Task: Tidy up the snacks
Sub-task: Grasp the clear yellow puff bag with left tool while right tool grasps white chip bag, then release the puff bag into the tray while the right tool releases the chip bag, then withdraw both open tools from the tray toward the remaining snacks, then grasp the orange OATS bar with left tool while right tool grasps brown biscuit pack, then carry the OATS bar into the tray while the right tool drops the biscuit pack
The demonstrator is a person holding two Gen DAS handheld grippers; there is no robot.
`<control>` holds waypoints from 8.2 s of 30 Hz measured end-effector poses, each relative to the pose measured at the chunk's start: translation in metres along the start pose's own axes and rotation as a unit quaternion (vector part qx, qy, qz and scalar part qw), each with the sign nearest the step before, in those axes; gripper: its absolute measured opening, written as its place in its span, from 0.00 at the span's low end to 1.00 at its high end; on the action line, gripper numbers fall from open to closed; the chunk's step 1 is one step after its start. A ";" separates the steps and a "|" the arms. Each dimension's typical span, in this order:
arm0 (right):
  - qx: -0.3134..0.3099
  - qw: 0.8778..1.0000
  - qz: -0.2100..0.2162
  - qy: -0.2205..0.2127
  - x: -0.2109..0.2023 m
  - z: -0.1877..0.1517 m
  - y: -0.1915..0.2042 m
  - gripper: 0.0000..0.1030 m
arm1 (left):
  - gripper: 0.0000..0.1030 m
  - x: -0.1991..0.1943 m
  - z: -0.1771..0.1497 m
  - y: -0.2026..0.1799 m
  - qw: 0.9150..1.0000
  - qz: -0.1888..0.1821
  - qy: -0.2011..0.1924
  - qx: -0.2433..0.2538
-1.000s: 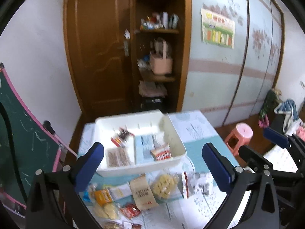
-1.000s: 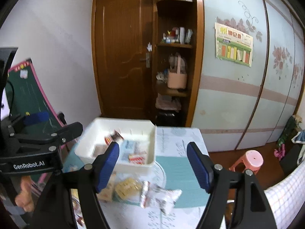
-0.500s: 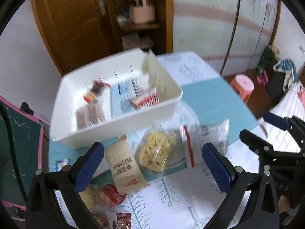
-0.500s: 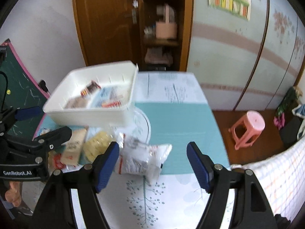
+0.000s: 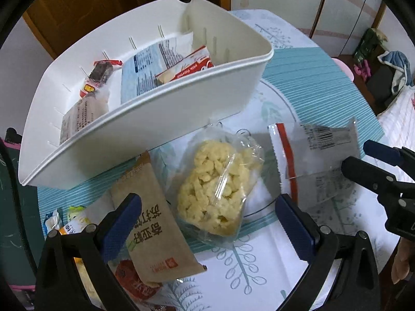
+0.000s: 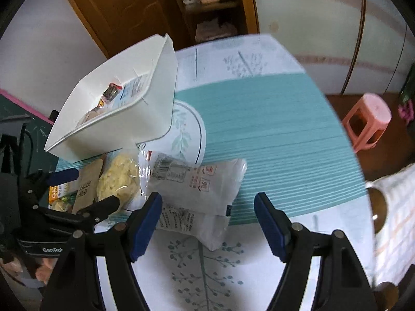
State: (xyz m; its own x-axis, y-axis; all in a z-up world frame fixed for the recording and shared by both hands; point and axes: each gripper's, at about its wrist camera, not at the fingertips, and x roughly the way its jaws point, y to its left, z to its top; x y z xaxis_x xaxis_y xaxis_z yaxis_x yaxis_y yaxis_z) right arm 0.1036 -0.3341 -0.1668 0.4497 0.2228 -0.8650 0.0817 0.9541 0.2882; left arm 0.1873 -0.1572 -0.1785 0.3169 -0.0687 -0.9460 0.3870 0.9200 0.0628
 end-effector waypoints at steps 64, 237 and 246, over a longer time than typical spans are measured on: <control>-0.150 0.967 0.002 -0.207 -0.190 0.071 0.139 0.36 | 0.55 -0.276 0.023 0.085 0.959 0.160 -0.233 0.026; -0.199 0.969 0.031 -0.144 -0.126 0.058 0.195 0.52 | 0.33 -0.237 -0.018 0.153 0.977 -0.032 -0.208 -0.040; -0.199 0.962 0.009 -0.189 -0.146 0.119 0.209 0.52 | 0.33 -0.256 0.034 0.177 0.969 -0.015 -0.235 -0.075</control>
State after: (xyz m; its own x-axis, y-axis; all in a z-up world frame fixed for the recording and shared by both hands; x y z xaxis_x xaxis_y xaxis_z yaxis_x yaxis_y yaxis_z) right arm 0.1608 -0.1909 0.0691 0.7448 0.2238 -0.6286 -0.2425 0.9684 0.0574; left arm 0.2042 0.0099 0.0852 0.6806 -0.2328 -0.6947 0.2841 0.9578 -0.0427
